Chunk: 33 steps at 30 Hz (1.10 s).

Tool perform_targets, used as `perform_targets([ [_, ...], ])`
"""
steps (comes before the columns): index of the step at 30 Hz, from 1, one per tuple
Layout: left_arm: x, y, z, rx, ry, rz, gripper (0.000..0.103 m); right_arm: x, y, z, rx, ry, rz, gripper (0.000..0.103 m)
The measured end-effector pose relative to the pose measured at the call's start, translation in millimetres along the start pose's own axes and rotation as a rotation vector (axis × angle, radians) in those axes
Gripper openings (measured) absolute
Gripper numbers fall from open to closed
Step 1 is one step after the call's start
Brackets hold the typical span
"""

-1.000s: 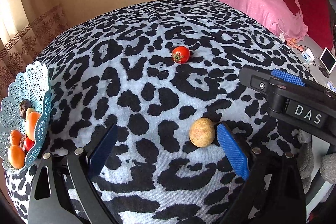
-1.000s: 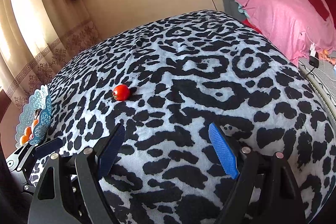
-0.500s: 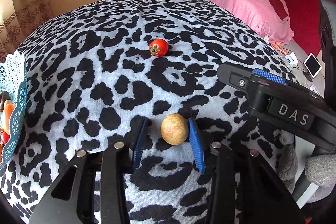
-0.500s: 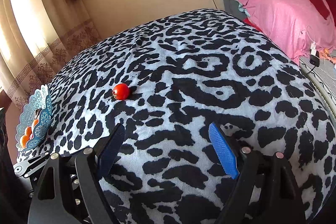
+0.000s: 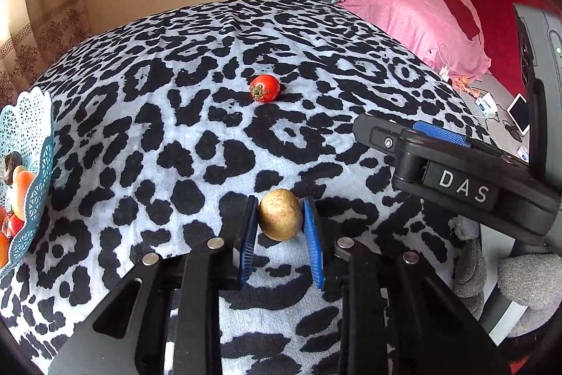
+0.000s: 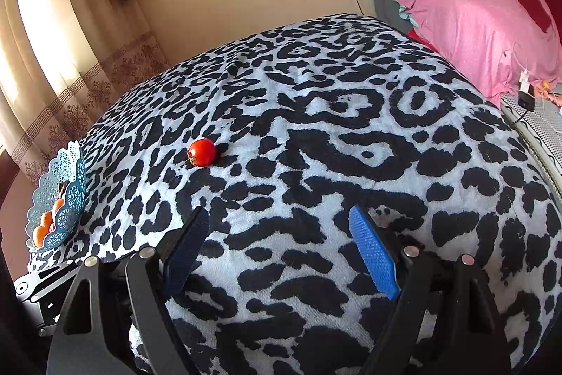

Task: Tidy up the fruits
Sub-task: 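Move right tool to the red cherry tomato and grasp it while left tool holds the potato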

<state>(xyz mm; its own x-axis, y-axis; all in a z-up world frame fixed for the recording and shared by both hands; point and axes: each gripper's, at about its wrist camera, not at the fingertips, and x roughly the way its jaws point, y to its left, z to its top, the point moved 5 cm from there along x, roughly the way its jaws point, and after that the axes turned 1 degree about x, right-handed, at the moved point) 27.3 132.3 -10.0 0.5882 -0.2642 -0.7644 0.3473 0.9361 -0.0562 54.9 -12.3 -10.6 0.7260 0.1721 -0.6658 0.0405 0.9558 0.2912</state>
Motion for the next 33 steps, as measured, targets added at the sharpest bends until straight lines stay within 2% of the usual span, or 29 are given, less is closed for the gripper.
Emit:
perform_targets([
  [11,-16.5,18.9,3.7,-0.033,-0.067,0.054,0.026,1.0,1.3,-0.9,-0.011,-0.003,-0.006,0.081],
  [19,-17.4,33.4,1.3,-0.074,-0.087,0.072,0.026,3.6,28.7,15.3,-0.125,0.019,0.035,0.081],
  [26,-20.1,40.2,0.1,-0.099,-0.099,0.064,0.026,31.4,63.8,37.8,-0.205,0.07,0.114,0.058],
  [33,-15.7,51.2,-4.2,-0.132,-0.092,0.07,0.026,57.0,89.8,41.5,-0.251,0.1,0.141,0.049],
])
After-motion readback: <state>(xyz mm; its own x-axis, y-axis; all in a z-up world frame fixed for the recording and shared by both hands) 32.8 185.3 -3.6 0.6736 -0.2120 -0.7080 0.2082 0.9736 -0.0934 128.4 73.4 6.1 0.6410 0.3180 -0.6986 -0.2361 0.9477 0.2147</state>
